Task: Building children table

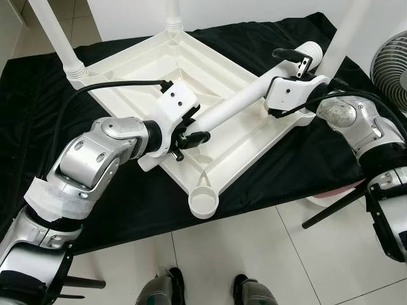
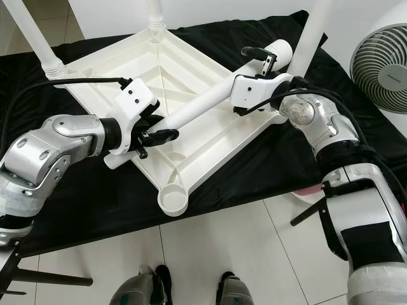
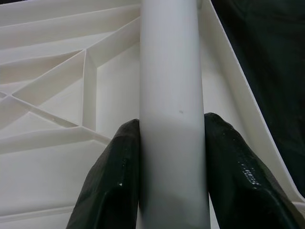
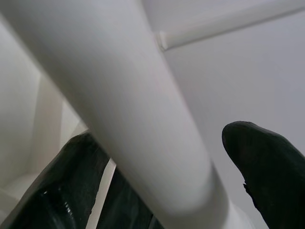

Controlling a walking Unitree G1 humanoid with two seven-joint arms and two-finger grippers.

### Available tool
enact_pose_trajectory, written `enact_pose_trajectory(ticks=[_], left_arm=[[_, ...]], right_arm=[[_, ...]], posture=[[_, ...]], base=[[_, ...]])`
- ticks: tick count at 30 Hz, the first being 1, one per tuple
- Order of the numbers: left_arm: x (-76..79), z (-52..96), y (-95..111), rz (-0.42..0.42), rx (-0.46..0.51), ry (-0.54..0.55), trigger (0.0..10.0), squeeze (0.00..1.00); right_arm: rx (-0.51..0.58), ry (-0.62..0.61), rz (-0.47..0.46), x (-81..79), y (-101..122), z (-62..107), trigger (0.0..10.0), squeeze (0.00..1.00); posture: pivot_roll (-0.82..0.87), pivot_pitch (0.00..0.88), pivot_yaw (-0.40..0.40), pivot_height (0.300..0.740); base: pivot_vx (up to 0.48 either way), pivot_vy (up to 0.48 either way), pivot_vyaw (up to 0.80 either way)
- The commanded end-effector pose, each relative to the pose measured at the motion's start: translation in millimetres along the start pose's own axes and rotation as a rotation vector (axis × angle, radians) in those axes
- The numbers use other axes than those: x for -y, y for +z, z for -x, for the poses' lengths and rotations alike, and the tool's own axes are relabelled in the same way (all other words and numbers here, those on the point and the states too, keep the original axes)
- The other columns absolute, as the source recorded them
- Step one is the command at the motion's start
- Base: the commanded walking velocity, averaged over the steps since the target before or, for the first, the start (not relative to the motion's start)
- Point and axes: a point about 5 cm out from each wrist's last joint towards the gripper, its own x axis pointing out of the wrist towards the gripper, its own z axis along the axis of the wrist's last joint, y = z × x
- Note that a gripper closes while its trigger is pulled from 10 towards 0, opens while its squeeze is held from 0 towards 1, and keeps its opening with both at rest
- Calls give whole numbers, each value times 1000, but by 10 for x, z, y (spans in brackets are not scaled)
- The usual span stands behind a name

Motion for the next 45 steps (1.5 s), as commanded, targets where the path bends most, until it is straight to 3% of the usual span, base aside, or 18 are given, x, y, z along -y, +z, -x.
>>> enact_pose_trajectory(ticks=[1,7,8,10,11,12,15,16,19,20,22,23,28,29,34,36,39,45], left_arm=[[66,0,39,-16,13,-40,10000,0],[72,-1,56,-22,15,-42,10000,0],[69,2,62,-24,15,-39,10000,0],[69,2,62,-24,15,-39,10000,0],[68,4,65,-25,16,-38,10000,0],[71,8,67,-26,16,-38,10000,0],[71,10,64,-29,14,-38,10000,0],[69,10,63,-30,13,-37,10000,0],[67,9,62,-30,12,-37,10000,0],[65,8,64,-29,13,-37,10000,0],[65,8,64,-29,13,-37,10000,0],[66,8,66,-29,13,-37,10000,0],[63,7,71,-30,15,-38,10000,0],[60,7,71,-30,15,-37,10000,0],[62,5,69,-29,14,-36,10000,0],[63,3,73,-31,16,-36,10000,0],[69,3,77,-32,18,-38,10000,0],[98,8,99,-43,26,-51,10000,0]], right_arm=[[23,22,73,-8,62,-55,10000,0],[37,43,144,-22,88,-82,8000,0],[40,47,178,-29,91,-89,4549,0],[40,47,178,-29,91,-89,4549,0],[37,55,216,-38,85,-90,0,0],[26,62,258,-41,62,-84,3490,0],[-1,67,304,-38,8,-66,4039,0],[-16,62,312,-27,-20,-59,10000,0],[-26,58,314,-20,-36,-56,10000,0],[-33,46,312,-8,-51,-54,10000,424],[-33,46,312,-8,-51,-54,10000,424],[-40,46,289,0,-64,-50,10000,1000],[-57,34,326,21,-93,-44,10000,835],[-65,29,344,31,-107,-41,10000,0],[-73,4,389,62,-132,-36,10000,0],[-72,-4,411,72,-137,-36,2902,0],[-71,-7,428,78,-138,-37,0,0],[-81,-7,458,74,-162,-32,0,0]], posture=[[-64,165,61,740],[-59,160,61,740],[-58,160,61,740],[-58,160,61,740],[-58,160,61,740],[-59,160,62,740],[-59,160,62,740],[-59,160,62,740],[-59,160,62,740],[-59,160,62,740],[-59,160,62,740],[-59,160,62,740],[-65,159,65,740],[-65,158,65,740],[-65,158,64,740],[-67,155,66,740],[-67,155,66,740],[-68,150,65,740]], base=[[0,0,0],[0,0,0],[0,0,0],[0,0,0],[0,0,0],[0,0,0],[0,0,0],[0,0,0],[0,0,0],[0,0,0],[0,0,0],[0,0,0],[0,0,0],[0,0,0],[0,0,0],[0,0,0],[0,0,0],[0,0,0]])
